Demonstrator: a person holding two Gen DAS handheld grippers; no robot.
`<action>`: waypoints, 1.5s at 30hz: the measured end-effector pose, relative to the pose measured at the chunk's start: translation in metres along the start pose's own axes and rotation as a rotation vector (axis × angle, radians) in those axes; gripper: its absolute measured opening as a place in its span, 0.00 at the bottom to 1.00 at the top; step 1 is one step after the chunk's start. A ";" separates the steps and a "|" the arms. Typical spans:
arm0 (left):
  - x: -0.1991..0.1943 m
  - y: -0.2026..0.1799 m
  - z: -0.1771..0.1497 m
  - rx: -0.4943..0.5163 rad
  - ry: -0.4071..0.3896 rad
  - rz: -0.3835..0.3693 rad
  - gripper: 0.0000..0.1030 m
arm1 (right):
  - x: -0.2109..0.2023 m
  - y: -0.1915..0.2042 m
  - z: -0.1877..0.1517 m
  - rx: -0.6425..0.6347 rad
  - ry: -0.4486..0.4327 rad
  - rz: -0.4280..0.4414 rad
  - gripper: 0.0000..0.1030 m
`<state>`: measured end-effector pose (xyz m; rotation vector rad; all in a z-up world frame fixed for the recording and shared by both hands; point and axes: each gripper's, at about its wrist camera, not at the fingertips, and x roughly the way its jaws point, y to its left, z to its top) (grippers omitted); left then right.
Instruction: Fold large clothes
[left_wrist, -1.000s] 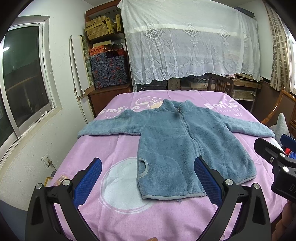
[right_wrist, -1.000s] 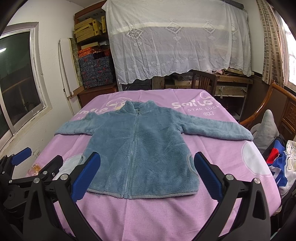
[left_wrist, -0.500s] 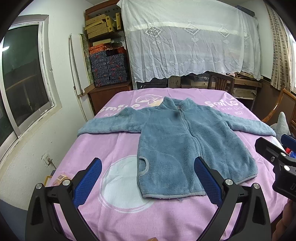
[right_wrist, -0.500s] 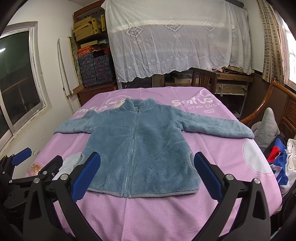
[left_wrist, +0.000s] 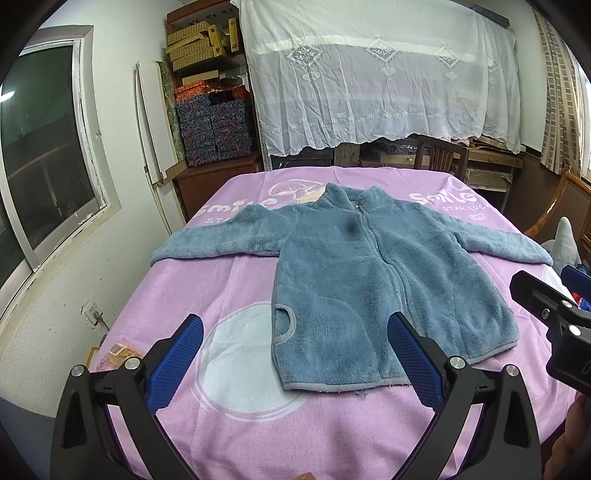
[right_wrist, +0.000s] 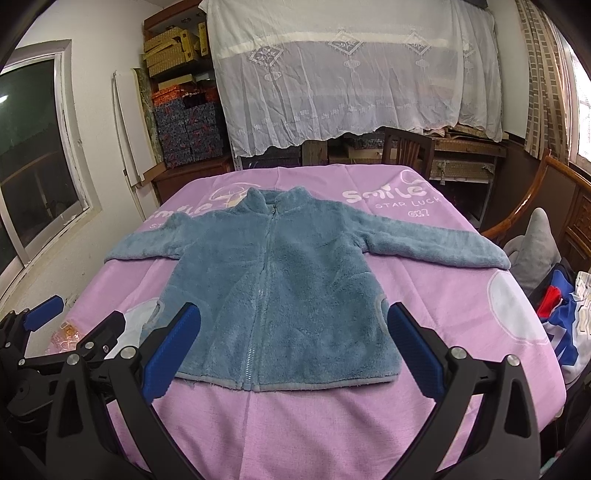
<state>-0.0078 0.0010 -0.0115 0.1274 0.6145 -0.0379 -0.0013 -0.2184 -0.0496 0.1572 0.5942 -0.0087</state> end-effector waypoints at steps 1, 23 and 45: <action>0.001 0.000 0.001 0.000 0.003 -0.001 0.97 | 0.001 0.000 -0.001 0.001 0.003 -0.001 0.96; 0.058 0.034 -0.010 -0.065 0.182 -0.049 0.97 | 0.049 -0.043 -0.016 0.069 0.131 -0.003 0.96; 0.144 0.046 -0.021 -0.146 0.398 -0.329 0.17 | 0.110 -0.108 -0.047 0.220 0.300 0.062 0.25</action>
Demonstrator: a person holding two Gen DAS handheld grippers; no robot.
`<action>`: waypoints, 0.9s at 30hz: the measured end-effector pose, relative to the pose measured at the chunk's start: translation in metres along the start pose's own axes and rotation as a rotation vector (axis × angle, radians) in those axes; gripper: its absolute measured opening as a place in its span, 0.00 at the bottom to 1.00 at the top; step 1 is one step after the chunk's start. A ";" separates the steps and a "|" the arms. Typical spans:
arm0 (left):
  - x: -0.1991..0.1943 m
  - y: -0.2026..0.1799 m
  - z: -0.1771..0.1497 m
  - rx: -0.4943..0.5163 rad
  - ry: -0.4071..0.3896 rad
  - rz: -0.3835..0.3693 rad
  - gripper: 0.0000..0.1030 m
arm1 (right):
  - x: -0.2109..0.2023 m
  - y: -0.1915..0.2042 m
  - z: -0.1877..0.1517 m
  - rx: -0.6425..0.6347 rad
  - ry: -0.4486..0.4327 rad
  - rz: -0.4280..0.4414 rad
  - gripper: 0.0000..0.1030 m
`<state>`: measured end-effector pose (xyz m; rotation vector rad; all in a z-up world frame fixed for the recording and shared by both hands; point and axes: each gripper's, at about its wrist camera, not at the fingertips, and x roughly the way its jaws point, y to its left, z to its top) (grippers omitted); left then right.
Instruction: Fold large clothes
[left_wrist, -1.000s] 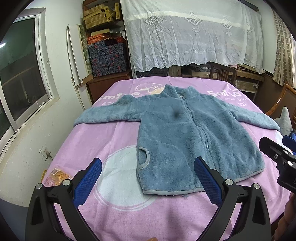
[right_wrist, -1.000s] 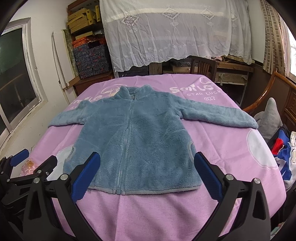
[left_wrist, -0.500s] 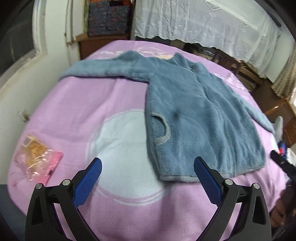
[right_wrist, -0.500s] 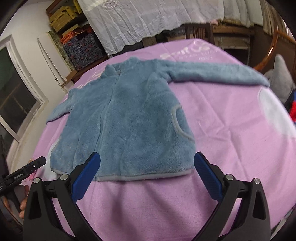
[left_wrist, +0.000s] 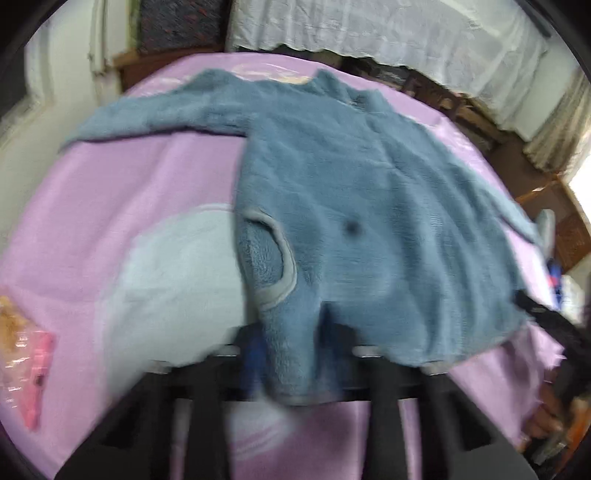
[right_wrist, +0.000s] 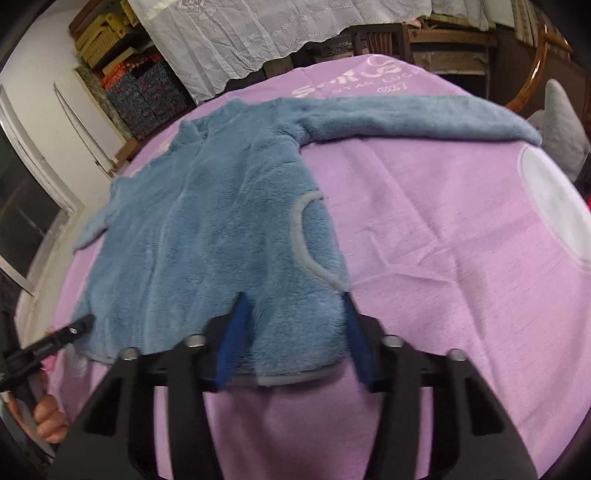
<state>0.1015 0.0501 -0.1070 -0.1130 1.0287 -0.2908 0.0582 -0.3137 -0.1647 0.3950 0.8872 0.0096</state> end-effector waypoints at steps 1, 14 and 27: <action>0.000 0.000 0.001 0.001 -0.010 0.008 0.15 | -0.001 -0.001 0.000 0.001 0.004 0.017 0.22; -0.022 0.012 -0.020 0.003 -0.028 -0.002 0.14 | -0.021 -0.002 -0.006 -0.022 0.014 0.030 0.46; -0.009 -0.019 0.098 -0.007 -0.103 0.061 0.55 | 0.012 0.050 0.106 0.005 -0.052 0.248 0.76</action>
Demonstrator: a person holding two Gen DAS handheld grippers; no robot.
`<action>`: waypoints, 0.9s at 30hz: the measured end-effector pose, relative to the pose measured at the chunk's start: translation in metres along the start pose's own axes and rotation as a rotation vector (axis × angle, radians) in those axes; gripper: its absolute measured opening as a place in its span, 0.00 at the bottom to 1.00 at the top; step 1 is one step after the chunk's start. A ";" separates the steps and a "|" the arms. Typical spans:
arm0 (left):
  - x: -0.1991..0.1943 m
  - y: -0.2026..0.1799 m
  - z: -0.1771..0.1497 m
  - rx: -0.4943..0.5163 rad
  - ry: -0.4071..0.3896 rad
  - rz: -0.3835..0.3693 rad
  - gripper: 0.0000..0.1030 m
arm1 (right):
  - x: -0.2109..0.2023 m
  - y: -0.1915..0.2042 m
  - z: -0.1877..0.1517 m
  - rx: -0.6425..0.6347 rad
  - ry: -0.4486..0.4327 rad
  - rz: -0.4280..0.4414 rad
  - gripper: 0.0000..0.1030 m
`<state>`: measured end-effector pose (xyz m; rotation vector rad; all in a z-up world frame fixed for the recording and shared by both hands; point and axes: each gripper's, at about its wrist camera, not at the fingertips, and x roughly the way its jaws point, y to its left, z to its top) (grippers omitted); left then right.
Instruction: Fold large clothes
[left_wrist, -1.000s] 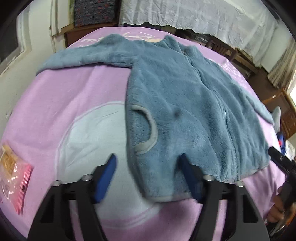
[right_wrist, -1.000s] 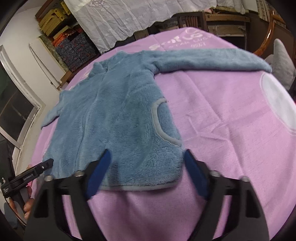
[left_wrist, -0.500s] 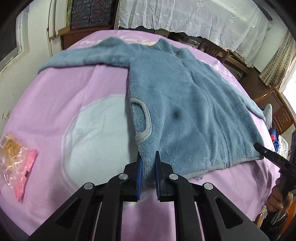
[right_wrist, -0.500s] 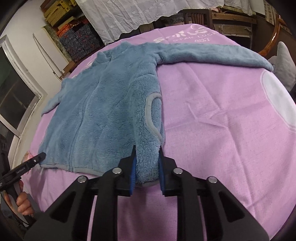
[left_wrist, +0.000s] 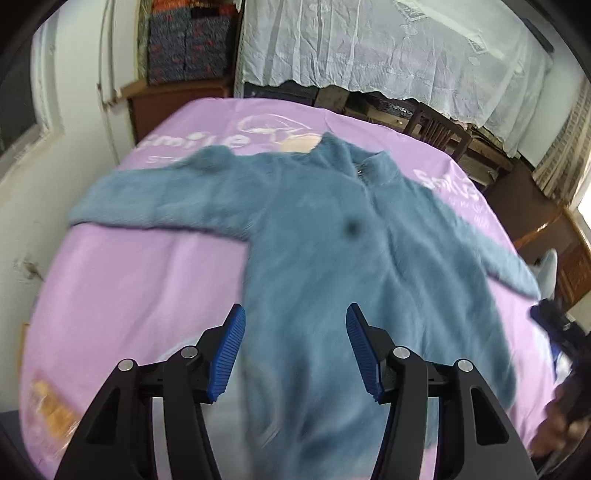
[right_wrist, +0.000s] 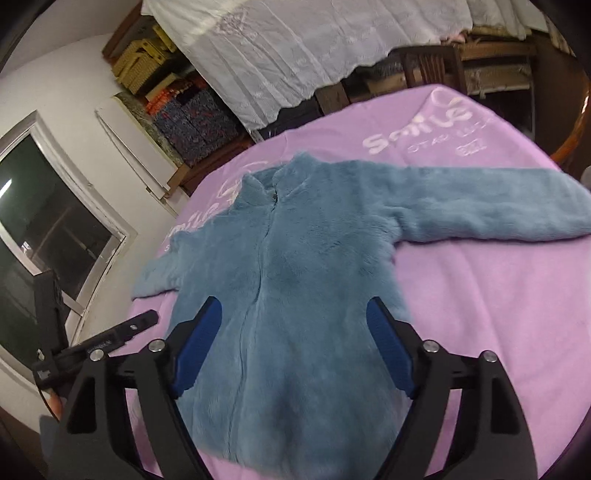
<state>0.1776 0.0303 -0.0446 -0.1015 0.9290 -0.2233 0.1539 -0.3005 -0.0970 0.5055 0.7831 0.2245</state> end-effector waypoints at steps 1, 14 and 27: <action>0.010 -0.004 0.007 0.003 0.009 0.003 0.55 | 0.017 0.001 0.010 0.007 0.020 0.002 0.75; 0.077 0.030 0.034 -0.091 0.087 0.037 0.57 | 0.091 -0.039 0.022 0.089 0.106 0.007 0.73; 0.067 0.217 0.074 -0.650 0.009 0.242 0.58 | 0.089 -0.038 0.019 0.106 0.102 0.005 0.73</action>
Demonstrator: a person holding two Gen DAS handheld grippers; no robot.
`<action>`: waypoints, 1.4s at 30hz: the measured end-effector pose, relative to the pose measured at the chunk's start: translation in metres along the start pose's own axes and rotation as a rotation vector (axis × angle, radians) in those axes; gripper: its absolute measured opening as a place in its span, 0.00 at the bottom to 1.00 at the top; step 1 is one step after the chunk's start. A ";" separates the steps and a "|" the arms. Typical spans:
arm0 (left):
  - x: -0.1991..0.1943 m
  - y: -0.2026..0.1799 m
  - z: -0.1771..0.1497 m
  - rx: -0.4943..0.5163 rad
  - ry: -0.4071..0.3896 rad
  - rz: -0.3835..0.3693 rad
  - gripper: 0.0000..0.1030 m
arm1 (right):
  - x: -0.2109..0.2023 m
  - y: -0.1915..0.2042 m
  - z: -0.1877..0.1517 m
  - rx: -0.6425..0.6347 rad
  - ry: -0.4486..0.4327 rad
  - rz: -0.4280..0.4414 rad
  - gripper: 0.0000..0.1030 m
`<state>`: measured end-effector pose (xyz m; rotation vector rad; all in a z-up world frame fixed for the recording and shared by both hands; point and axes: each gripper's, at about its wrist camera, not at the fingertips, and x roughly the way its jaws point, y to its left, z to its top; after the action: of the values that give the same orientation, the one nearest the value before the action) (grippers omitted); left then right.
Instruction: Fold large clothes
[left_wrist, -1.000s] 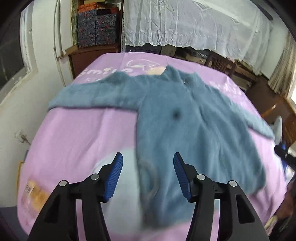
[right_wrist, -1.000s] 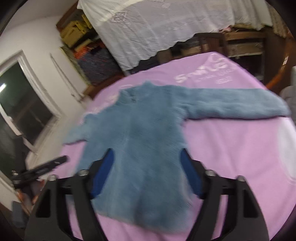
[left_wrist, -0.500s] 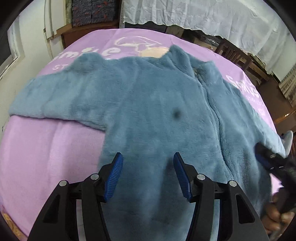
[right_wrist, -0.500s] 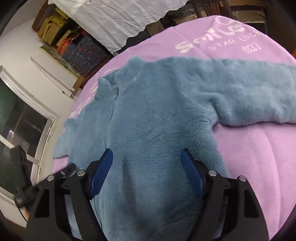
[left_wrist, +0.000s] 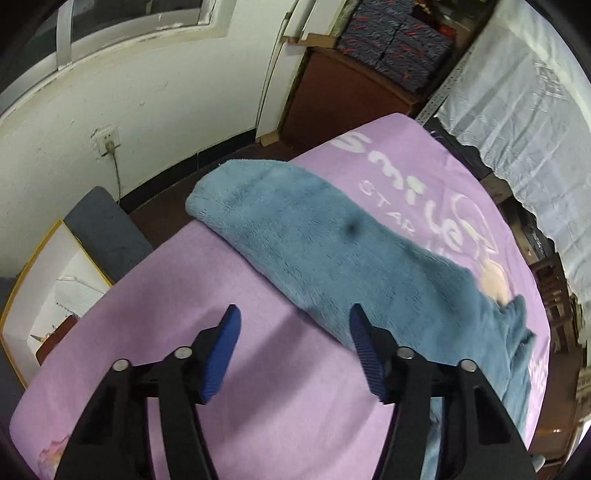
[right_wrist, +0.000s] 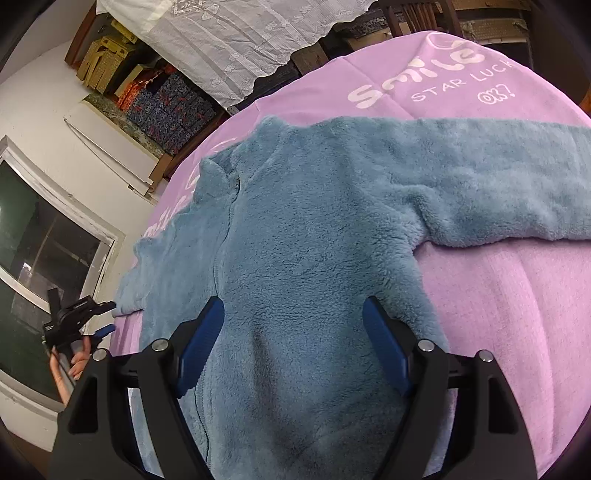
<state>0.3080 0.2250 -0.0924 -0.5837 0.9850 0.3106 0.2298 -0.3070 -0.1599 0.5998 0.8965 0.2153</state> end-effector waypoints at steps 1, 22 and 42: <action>0.006 -0.001 0.004 -0.002 0.012 -0.014 0.57 | 0.000 0.000 0.000 0.002 0.001 0.002 0.73; -0.024 0.017 -0.037 -0.103 -0.174 0.158 0.18 | -0.012 -0.004 0.002 -0.006 -0.027 -0.036 0.73; -0.005 -0.189 -0.161 0.444 -0.012 -0.073 0.49 | -0.121 -0.178 0.010 0.580 -0.374 -0.160 0.69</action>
<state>0.2887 -0.0229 -0.0951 -0.2124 0.9803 0.0251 0.1505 -0.5071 -0.1762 1.0599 0.6316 -0.3081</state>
